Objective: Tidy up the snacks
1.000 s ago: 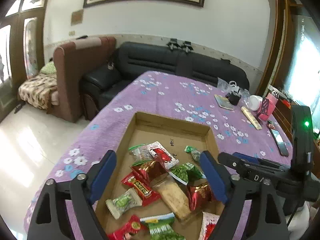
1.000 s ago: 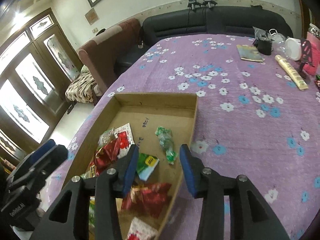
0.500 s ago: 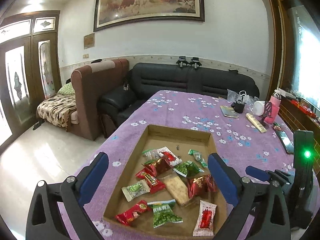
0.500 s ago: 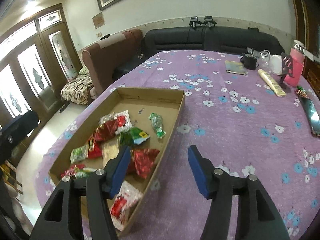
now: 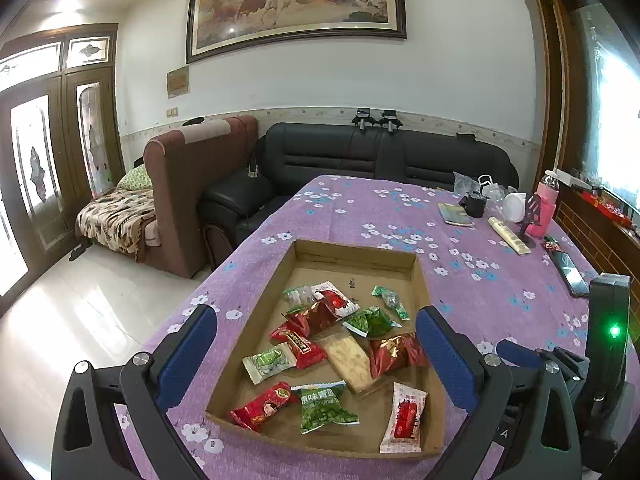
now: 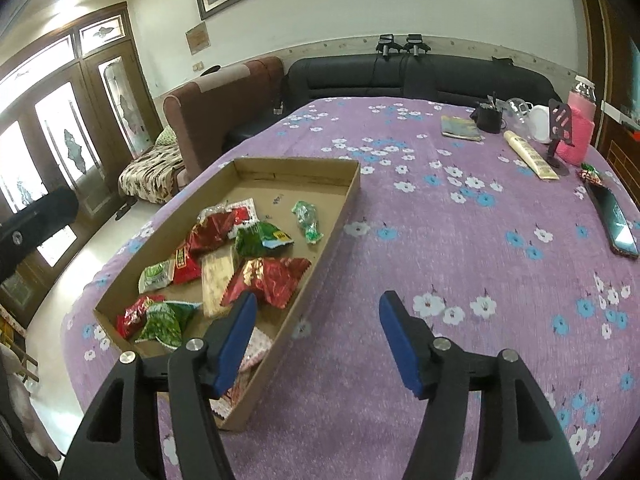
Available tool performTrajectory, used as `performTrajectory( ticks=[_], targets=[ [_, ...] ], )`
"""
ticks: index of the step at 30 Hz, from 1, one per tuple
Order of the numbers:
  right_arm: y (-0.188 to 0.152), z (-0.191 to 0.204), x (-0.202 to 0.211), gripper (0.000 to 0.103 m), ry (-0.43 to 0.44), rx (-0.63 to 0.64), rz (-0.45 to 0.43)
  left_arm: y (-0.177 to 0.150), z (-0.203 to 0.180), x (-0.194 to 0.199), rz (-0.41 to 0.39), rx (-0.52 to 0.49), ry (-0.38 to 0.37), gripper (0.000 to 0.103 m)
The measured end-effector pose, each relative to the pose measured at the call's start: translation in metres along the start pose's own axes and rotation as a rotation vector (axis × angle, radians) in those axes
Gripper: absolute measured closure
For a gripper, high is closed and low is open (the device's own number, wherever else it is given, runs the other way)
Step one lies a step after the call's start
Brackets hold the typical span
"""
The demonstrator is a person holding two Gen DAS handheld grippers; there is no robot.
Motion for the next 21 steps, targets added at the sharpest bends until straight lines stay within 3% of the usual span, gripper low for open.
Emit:
performTrajectory(
  ticks=[8, 13, 18, 21],
  targets=[
    [-0.008, 0.002, 0.003, 0.039, 0.0, 0.002, 0.005, -0.007, 0.0, -0.002, 0.027, -0.002, -0.018, 0.002],
    [-0.013, -0.004, 0.004, 0.039, -0.011, -0.003, 0.012, -0.014, 0.024, -0.028, 0.13, 0.086, -0.12, 0.002],
    [-0.018, -0.026, 0.006, 0.039, -0.045, -0.049, 0.011, -0.017, 0.065, -0.061, 0.207, 0.162, -0.045, 0.002],
    [-0.018, -0.036, 0.004, 0.039, -0.051, -0.08, 0.015, -0.017, 0.061, -0.078, 0.245, 0.063, 0.028, 0.002]
  ],
)
Point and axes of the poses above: each gripper's, at about its wrist camera, not at the fingertips, and x roughly against the way its jaws point, z to its left, y to its top, the point moved 1 cm from there along -x, roughly the way its jaws point, and after that the axes turned 2 degrees about -z, right-handed, at the moved point
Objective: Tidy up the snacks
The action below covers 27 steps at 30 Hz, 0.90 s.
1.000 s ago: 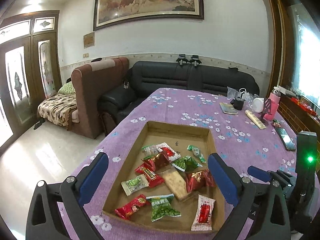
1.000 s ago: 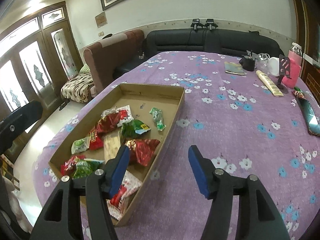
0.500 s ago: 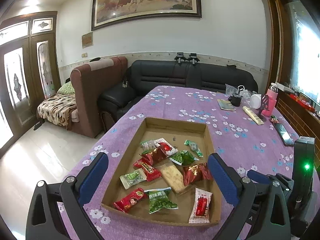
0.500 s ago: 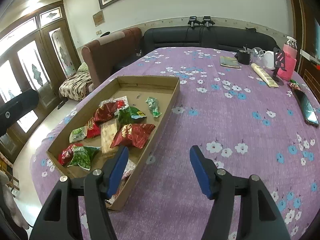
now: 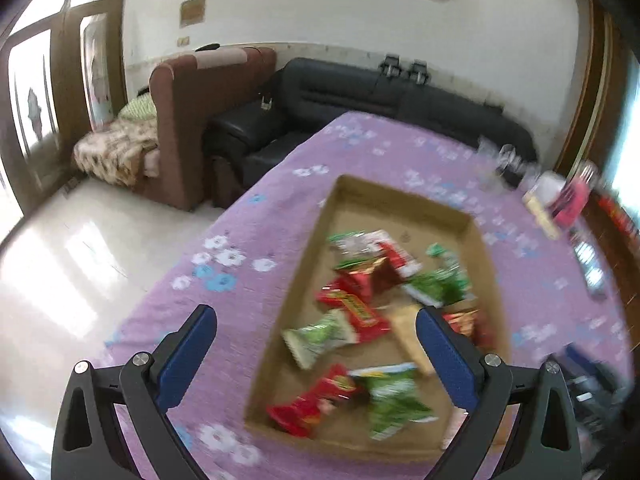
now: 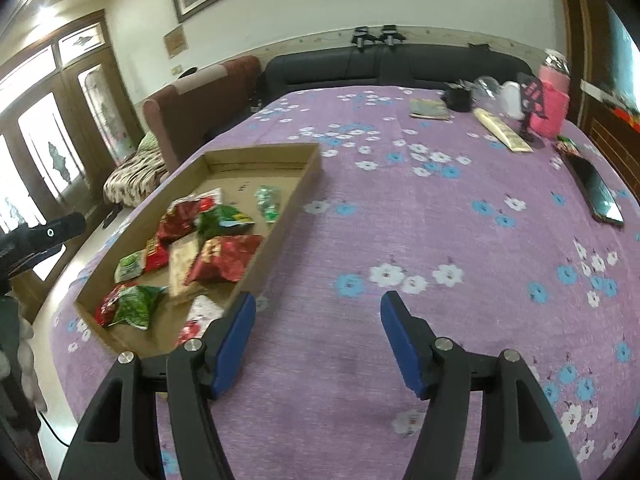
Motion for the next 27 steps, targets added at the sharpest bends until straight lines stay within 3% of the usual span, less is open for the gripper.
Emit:
performTrajectory(
  ticks=[3, 7, 14, 18, 22, 26, 27],
  targets=[
    [-0.001, -0.006, -0.003, 0.039, 0.007, -0.024, 0.01, -0.002, -0.013, -0.017, 0.022, -0.131, 0.124, 0.002],
    [-0.001, -0.007, -0.004, 0.039, 0.009, -0.024, 0.009, -0.014, -0.035, -0.027, 0.036, -0.29, 0.196, 0.002],
    [0.001, -0.018, -0.008, 0.039, 0.017, -0.066, 0.004, 0.011, -0.075, -0.02, 0.003, -0.298, 0.068, 0.002],
    [0.002, -0.022, -0.005, 0.039, 0.017, -0.079, -0.002, 0.013, -0.112, -0.049, 0.034, -0.449, 0.141, 0.002],
    [0.003, -0.029, 0.001, 0.039, 0.015, -0.09, -0.015, -0.007, -0.13, -0.063, 0.074, -0.566, 0.155, 0.002],
    [0.005, -0.034, 0.006, 0.039, 0.016, -0.098, -0.029, -0.003, -0.117, -0.043, 0.032, -0.489, 0.105, 0.002],
    [0.006, -0.034, 0.008, 0.038, 0.019, -0.099, -0.031, 0.001, -0.112, -0.028, -0.014, -0.458, 0.088, 0.002]
  ],
)
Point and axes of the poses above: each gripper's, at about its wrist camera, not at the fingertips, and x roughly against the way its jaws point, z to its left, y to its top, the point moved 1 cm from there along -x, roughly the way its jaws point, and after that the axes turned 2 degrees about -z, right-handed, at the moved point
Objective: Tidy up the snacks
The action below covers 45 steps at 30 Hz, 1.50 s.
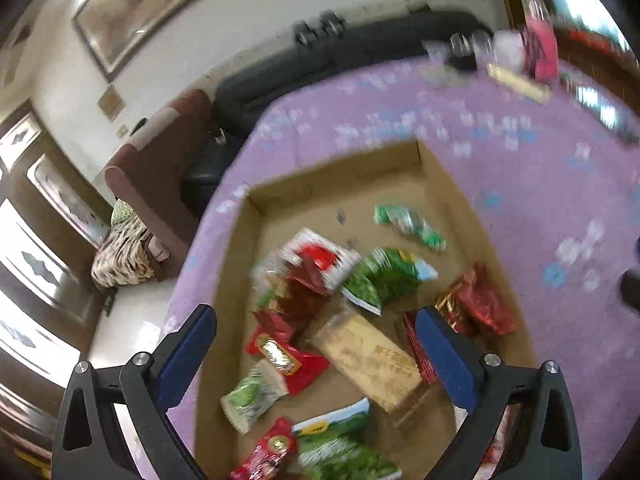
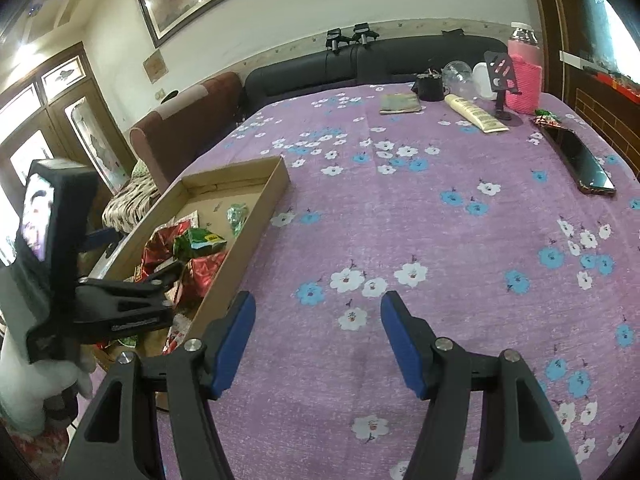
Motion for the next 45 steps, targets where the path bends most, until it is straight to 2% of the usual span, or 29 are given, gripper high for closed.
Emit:
performTrajectory(
  ticks=[2, 6, 7, 9, 11, 13, 15, 17, 22, 30, 45],
  targets=[
    [0.0, 0.002, 0.003, 0.038, 0.009, 0.002, -0.007, 0.001, 0.014, 0.037, -0.124, 0.046, 0.014, 0.002],
    [-0.002, 0.015, 0.008, 0.038, 0.029, 0.027, -0.019, -0.01, 0.044, 0.134, -0.436, 0.158, 0.068, 0.0],
    [-0.002, 0.018, 0.008, 0.038, 0.032, 0.034, -0.021, -0.016, 0.05, 0.156, -0.506, 0.194, 0.061, 0.0],
    [-0.004, 0.027, 0.009, 0.037, 0.045, 0.05, -0.023, -0.029, 0.064, 0.182, -0.589, 0.285, 0.032, 0.0],
    [-0.007, 0.037, 0.007, 0.036, 0.061, 0.066, -0.018, -0.039, 0.074, 0.182, -0.568, 0.376, 0.018, 0.0],
    [-0.011, 0.048, 0.007, 0.036, 0.07, 0.091, -0.01, -0.045, 0.078, 0.165, -0.488, 0.436, 0.046, 0.0],
    [-0.015, 0.055, 0.008, 0.036, 0.076, 0.118, -0.007, -0.051, 0.079, 0.143, -0.391, 0.449, 0.079, 0.0],
    [-0.022, 0.064, 0.01, 0.036, 0.082, 0.146, -0.003, -0.056, 0.077, 0.126, -0.316, 0.469, 0.073, 0.0],
    [-0.032, 0.082, 0.011, 0.035, 0.095, 0.201, 0.009, -0.066, 0.076, 0.103, -0.227, 0.518, 0.03, 0.0],
    [-0.045, 0.108, 0.004, 0.035, 0.108, 0.284, 0.039, -0.072, 0.078, 0.09, -0.196, 0.532, 0.041, 0.0],
    [-0.046, 0.106, -0.002, 0.034, 0.119, 0.274, 0.063, -0.072, 0.073, 0.082, -0.171, 0.512, 0.032, 0.0]
  ],
)
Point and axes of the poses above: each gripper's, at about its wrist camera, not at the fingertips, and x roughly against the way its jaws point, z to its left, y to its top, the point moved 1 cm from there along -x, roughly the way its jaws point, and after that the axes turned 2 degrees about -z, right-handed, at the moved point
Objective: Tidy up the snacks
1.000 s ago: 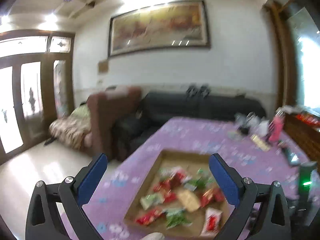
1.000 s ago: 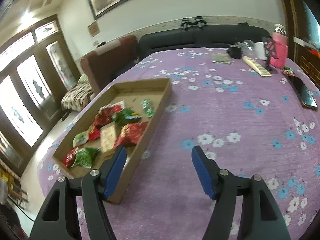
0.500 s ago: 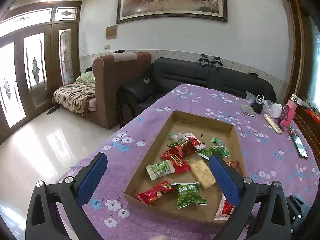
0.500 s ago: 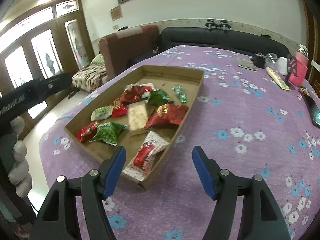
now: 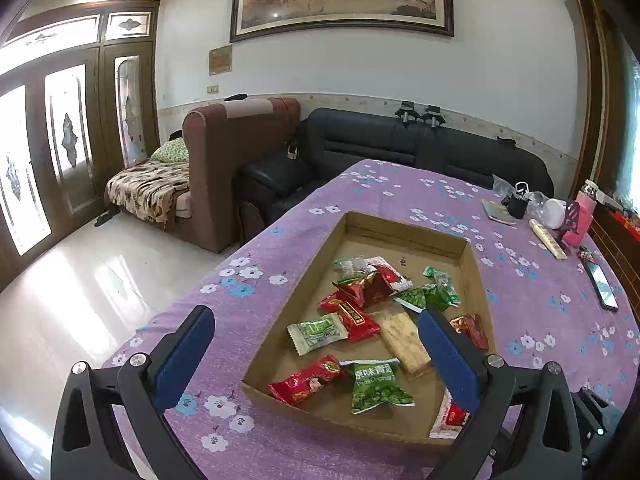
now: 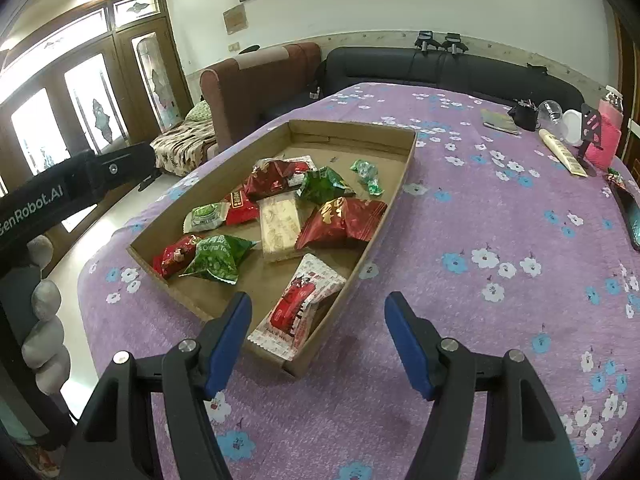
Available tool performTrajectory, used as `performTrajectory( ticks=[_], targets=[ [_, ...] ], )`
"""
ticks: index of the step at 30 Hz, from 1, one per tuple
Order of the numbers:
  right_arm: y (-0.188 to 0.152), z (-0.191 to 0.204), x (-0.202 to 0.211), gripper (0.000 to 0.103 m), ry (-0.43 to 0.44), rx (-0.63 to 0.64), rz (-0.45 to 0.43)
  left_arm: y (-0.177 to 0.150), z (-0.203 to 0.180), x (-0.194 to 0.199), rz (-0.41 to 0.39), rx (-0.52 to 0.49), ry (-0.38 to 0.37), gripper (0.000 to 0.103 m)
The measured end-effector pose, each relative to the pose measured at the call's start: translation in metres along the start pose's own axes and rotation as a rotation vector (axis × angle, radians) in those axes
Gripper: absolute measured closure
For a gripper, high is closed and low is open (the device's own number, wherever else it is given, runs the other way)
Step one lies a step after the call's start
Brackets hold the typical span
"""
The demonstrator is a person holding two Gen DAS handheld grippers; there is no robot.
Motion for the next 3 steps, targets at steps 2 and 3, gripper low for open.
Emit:
performTrajectory(
  ticks=[2, 3],
  targets=[
    [0.0005, -0.0033, 0.0009, 0.034, 0.004, -0.01, -0.002, 0.0007, -0.0036, -0.0002, 0.006, -0.004, -0.002, 0.0],
    [0.0008, -0.0054, 0.0018, 0.034, 0.006, -0.015, -0.002, 0.0012, -0.0069, -0.0007, 0.014, -0.011, -0.004, 0.0]
  ],
)
Point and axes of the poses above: each gripper's, at about its wrist camera, not at the fingertips, and x roughly against the way its jaws point, z to its left, y to its top, the point moved 1 cm from there along -x, roughly the way its jaws point, and after that the axes turned 2 degrees about -z, right-handed, at the moved point
